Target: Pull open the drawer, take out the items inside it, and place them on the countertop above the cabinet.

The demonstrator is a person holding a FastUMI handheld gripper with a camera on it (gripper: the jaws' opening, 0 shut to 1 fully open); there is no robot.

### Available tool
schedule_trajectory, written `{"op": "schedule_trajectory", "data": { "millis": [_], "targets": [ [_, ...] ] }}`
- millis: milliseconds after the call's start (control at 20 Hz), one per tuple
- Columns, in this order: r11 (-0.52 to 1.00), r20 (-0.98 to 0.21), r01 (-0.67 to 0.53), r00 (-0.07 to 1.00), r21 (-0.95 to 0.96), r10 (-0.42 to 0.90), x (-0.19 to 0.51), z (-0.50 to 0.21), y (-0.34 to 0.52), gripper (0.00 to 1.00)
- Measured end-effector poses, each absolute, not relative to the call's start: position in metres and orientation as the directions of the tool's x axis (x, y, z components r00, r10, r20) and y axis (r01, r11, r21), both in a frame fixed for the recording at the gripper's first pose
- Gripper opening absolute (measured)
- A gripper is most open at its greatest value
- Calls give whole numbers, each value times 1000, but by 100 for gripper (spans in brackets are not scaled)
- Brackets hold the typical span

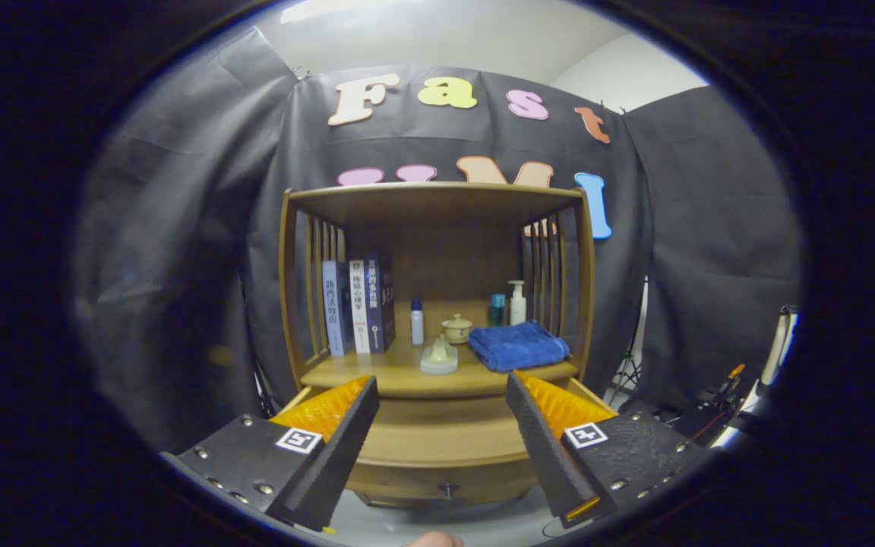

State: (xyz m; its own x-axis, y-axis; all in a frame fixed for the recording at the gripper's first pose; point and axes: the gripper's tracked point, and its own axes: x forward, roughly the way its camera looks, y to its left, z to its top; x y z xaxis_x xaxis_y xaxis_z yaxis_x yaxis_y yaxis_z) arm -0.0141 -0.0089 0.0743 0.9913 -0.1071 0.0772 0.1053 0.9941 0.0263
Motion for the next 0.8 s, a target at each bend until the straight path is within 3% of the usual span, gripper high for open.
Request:
{"op": "schedule_trajectory", "data": {
  "millis": [500,800],
  "targets": [
    [991,-98,100,991,87,-91,-4,-70,-11,100],
    [995,-148,83,986,50,-75,31,-107,-6,100]
  ]
}}
